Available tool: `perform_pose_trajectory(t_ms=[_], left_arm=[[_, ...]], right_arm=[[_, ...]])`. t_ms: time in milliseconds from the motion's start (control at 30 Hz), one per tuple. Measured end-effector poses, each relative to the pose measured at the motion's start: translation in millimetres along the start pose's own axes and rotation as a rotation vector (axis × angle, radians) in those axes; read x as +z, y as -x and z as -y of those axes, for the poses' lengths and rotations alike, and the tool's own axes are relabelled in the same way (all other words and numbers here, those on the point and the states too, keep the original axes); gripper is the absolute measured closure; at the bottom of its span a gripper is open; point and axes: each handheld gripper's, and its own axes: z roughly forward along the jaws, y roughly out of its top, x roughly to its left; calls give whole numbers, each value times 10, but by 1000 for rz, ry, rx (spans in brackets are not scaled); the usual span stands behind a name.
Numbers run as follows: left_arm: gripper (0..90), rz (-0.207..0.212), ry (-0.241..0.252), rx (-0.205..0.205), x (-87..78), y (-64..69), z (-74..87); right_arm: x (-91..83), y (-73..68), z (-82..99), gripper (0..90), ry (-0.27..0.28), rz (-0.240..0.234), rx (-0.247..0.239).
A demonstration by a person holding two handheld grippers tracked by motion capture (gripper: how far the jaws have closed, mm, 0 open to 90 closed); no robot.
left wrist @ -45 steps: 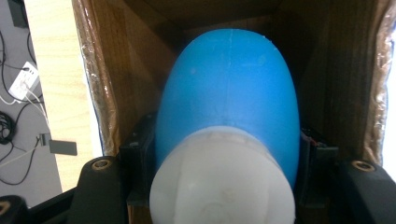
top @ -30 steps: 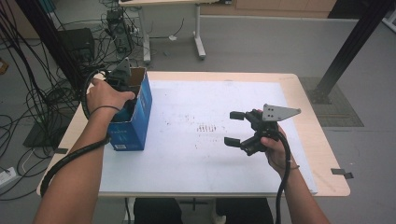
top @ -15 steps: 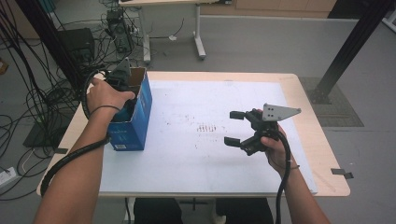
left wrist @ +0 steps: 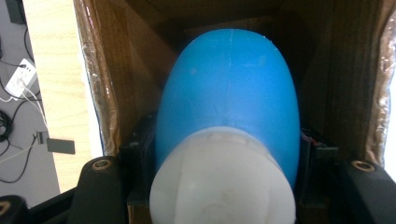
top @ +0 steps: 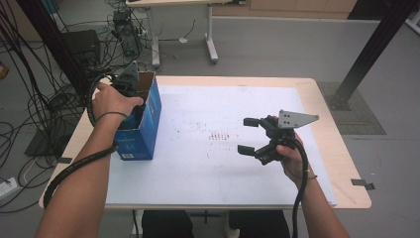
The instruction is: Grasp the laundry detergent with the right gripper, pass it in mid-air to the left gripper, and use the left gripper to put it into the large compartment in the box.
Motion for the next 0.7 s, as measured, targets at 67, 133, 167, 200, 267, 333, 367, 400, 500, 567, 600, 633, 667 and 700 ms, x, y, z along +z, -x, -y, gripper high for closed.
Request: perform_pose_trajectory(t_ms=[67, 133, 167, 200, 267, 333, 367, 400, 500, 567, 600, 633, 667, 700], left_arm=[[378, -2, 0, 2, -1, 9, -2], [377, -2, -1, 2, -1, 10, -4], [378, -2, -1, 2, -1, 9, -3], [377, -1, 0, 1, 0, 7, -2], [378, -1, 1, 4, -2, 6, -1], [377, 0, 3, 3, 0, -2, 6], [377, 1, 3, 4, 0, -3, 7], [378, 0, 2, 5, -1, -4, 7], [378, 0, 3, 3, -1, -3, 9], [378, 1, 3, 3, -1, -3, 9], [378, 0, 2, 5, -1, -2, 7], [377, 0, 2, 5, -1, -2, 7], [378, 0, 3, 3, -1, -2, 9], [378, 0, 3, 4, -1, -4, 10]], right_arm=[[0, 1, -1, 43, -1, 0, 0], [0, 2, 0, 43, -1, 0, 1], [0, 3, 0, 43, -1, 0, 1], [0, 2, 2, 43, -1, 1, 0], [1, 3, 7, 43, 0, 0, 2], [3, 3, 7, 43, -1, 0, 2], [3, 4, 9, 43, -1, 0, 2], [4, 3, 10, 43, -1, 0, 3], [6, 2, 9, 43, -1, 0, 2], [7, 3, 9, 43, -1, 0, 2], [7, 3, 10, 43, -1, -1, 2], [7, 2, 10, 43, -1, 0, 3], [5, 1, 7, 43, -1, 0, 2], [4, 1, 6, 43, -1, 0, 1]])
